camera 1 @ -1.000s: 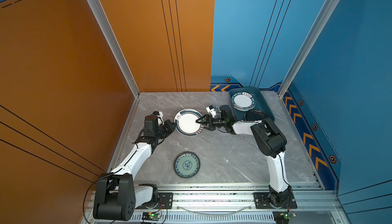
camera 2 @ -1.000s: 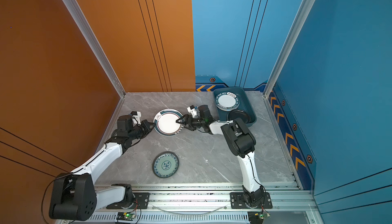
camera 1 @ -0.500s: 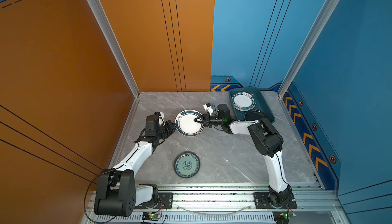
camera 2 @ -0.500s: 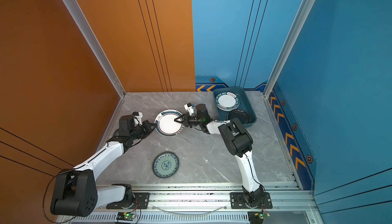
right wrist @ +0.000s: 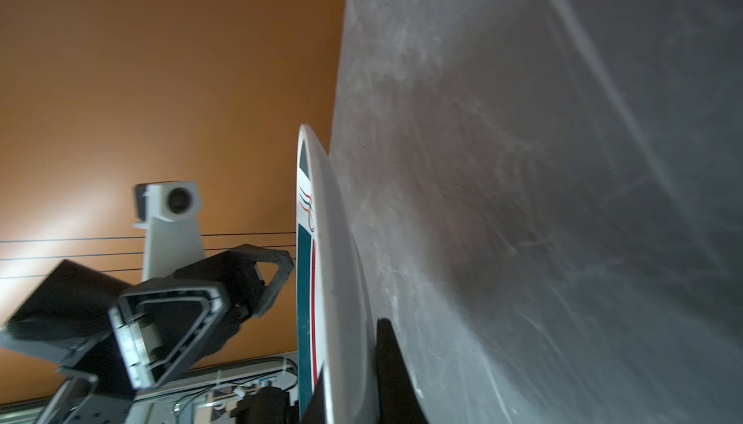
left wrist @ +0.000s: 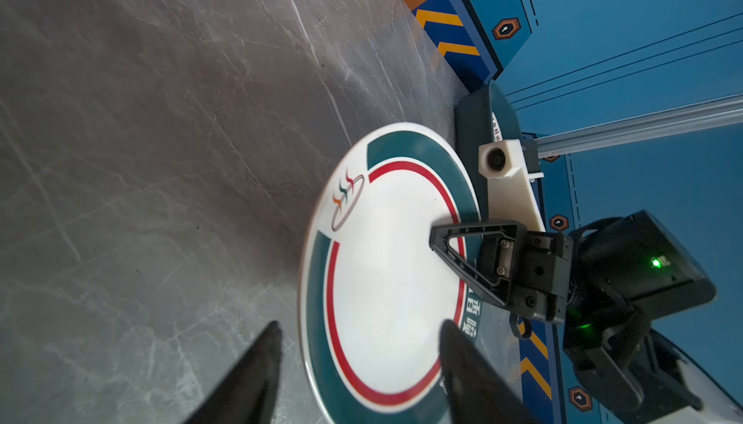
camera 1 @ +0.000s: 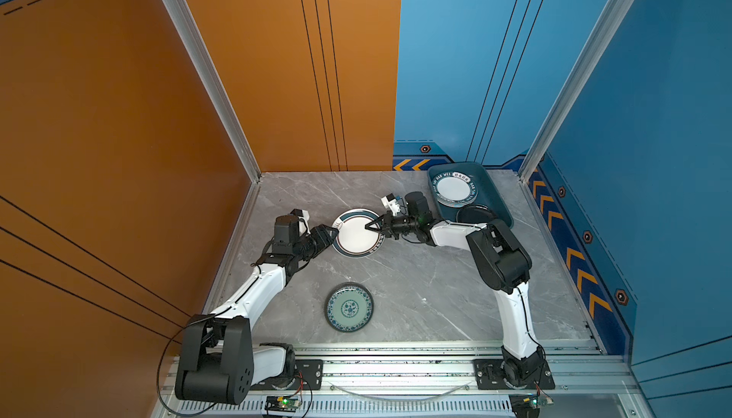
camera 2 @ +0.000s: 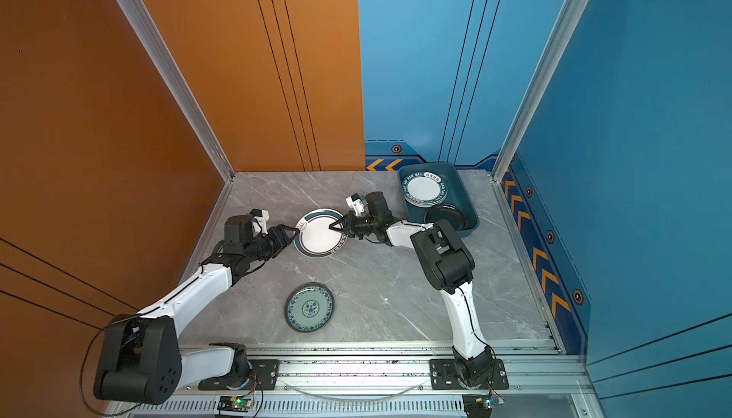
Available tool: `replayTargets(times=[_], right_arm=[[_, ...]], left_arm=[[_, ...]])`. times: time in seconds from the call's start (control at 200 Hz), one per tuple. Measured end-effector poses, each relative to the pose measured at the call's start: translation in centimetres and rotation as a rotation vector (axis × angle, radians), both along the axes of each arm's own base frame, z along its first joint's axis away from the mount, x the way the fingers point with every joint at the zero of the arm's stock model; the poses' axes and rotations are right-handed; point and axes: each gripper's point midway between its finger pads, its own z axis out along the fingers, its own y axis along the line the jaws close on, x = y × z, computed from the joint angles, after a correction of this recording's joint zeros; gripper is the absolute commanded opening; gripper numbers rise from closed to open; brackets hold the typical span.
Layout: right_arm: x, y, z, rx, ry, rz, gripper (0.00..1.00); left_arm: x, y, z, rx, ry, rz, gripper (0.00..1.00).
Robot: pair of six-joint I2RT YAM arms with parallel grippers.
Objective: Place the plates into the plastic bin on the countertop
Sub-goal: Place the plate in the plastic bin.
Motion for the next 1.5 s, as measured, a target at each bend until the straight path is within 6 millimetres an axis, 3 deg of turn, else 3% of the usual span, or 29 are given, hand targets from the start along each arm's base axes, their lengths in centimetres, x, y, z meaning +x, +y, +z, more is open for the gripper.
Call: replayTargets(times=[0.08,0.225,0.3,0.406,0.516,0.611,0.786,0.866,0.966,1.112,1.297,1.497], right_arm=[[1.2,-1.9,1.1,-0.091,-0.033,-0.029,0.00],[3.9,-7.0,6.5,-0.143,-0.130,-0.116,0.00],[5.8,-11.0,9.4,-0.159,-0.176,-0.196,0.00],[8.6,-18.1,12.2,-0.230,-0.223,-0.350,0.00],[10.8,-25.6,13.5,-0.342,-0.240,-0.518,0.00],[11.6,-31.0,13.8,-0.423,-0.222,-0.630,0.00],[12.7,-37.7,14.1,-0.504,-0.190,-0.769,0.00],[13.9,-39.2,13.7,-0.517,-0.181,-0.798,0.00],[15.7,-40.1,11.8,-0.534,-0.153,-0.810,0.00],[17.6,-40.0,6.8,-0.550,-0.074,-0.787,0.00],[18.3,-39.6,1.4,-0.566,0.032,-0.761,0.00],[19.6,-39.3,1.9,-0.546,0.011,-0.773,0.00]], left_arm=[[-0.4,0.1,0.5,0.025,-0.012,-0.008,0.98],[-1.2,0.6,1.4,0.071,-0.041,-0.014,0.98],[-1.6,0.7,1.5,0.094,-0.046,-0.021,0.98],[-2.4,1.1,0.6,0.148,-0.016,-0.032,0.98],[-3.4,1.2,-0.7,0.189,0.033,-0.051,0.98],[-4.8,1.3,-2.1,0.210,0.073,-0.068,0.98],[-8.2,0.9,-4.0,0.231,0.139,-0.098,0.98],[-9.5,0.8,-4.6,0.257,0.154,-0.105,0.98],[-10.9,0.7,-5.0,0.300,0.177,-0.103,0.98],[-12.3,1.1,-6.4,0.348,0.231,-0.075,0.99],[-14.2,2.3,-8.5,0.393,0.316,-0.025,0.98],[-14.8,2.6,-9.0,0.384,0.333,0.009,0.91]])
